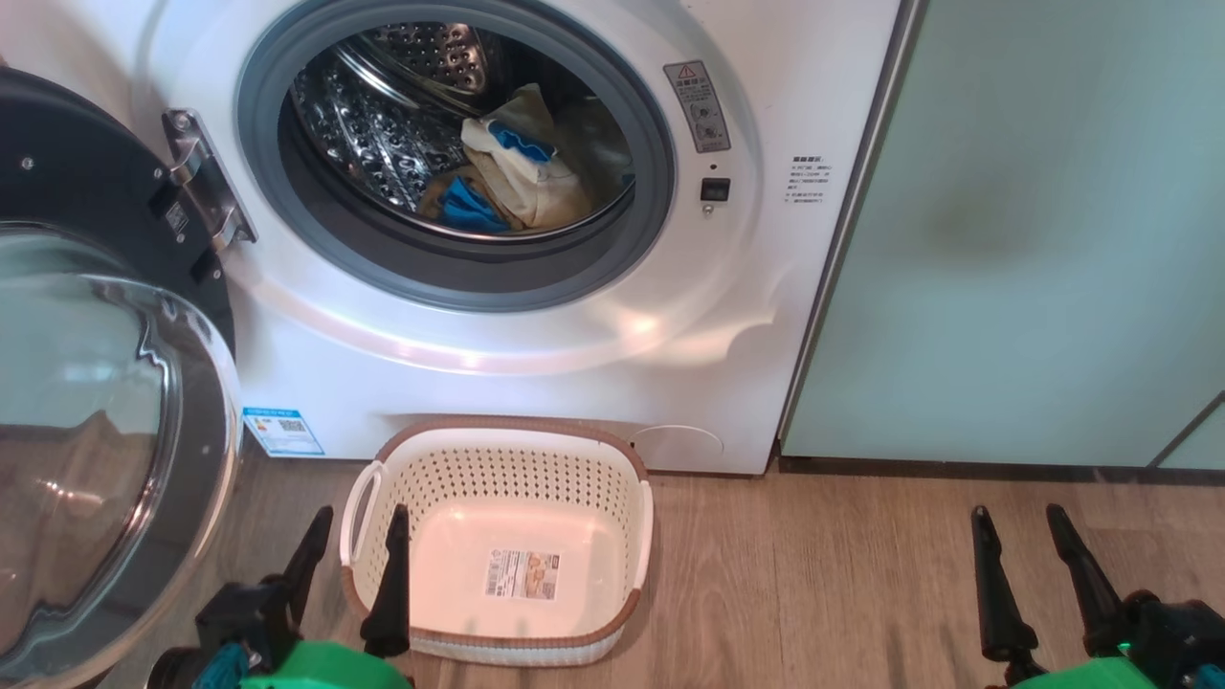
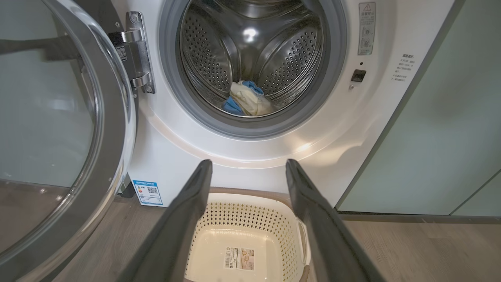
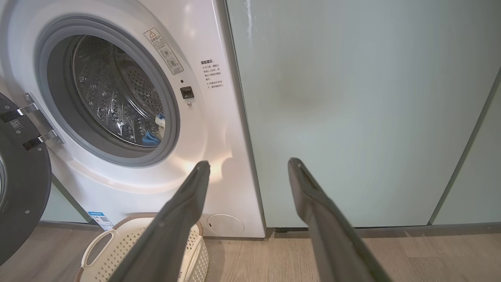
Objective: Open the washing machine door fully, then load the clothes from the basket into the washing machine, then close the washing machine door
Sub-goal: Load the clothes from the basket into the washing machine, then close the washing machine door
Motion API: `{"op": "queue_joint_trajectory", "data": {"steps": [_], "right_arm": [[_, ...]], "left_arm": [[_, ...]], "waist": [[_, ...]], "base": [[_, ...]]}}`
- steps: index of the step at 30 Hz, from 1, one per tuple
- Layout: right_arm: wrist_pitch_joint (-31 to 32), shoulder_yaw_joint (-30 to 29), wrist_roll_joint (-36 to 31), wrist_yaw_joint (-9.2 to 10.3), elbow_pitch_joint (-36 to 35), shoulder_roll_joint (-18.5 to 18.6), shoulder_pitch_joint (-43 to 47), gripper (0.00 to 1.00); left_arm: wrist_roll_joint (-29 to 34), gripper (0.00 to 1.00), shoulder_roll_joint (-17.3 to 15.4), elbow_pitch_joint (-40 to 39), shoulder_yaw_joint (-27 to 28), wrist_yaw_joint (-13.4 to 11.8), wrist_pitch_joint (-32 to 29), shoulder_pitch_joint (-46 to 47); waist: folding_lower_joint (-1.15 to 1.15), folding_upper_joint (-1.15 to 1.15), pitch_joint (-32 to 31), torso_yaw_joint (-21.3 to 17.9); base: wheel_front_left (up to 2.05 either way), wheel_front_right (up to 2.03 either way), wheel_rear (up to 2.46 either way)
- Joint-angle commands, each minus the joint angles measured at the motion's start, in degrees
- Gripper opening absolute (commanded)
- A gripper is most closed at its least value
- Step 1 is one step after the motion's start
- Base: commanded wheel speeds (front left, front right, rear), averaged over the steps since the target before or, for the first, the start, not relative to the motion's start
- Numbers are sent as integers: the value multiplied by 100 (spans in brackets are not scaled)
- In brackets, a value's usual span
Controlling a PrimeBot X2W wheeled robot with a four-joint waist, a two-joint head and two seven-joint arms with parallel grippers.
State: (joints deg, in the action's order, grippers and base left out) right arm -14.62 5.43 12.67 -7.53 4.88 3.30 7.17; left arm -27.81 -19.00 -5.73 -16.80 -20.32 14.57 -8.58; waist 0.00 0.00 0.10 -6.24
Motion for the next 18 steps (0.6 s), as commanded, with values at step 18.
{"op": "queue_joint_trajectory", "data": {"steps": [18], "right_arm": [[-38, 84, -14, 4, -174, 59, -174, 100]], "left_arm": [[145, 100, 19, -65, 314, 15, 42, 317]], "waist": [[0, 0, 5, -26]], "base": [[-13, 13, 0]]}}
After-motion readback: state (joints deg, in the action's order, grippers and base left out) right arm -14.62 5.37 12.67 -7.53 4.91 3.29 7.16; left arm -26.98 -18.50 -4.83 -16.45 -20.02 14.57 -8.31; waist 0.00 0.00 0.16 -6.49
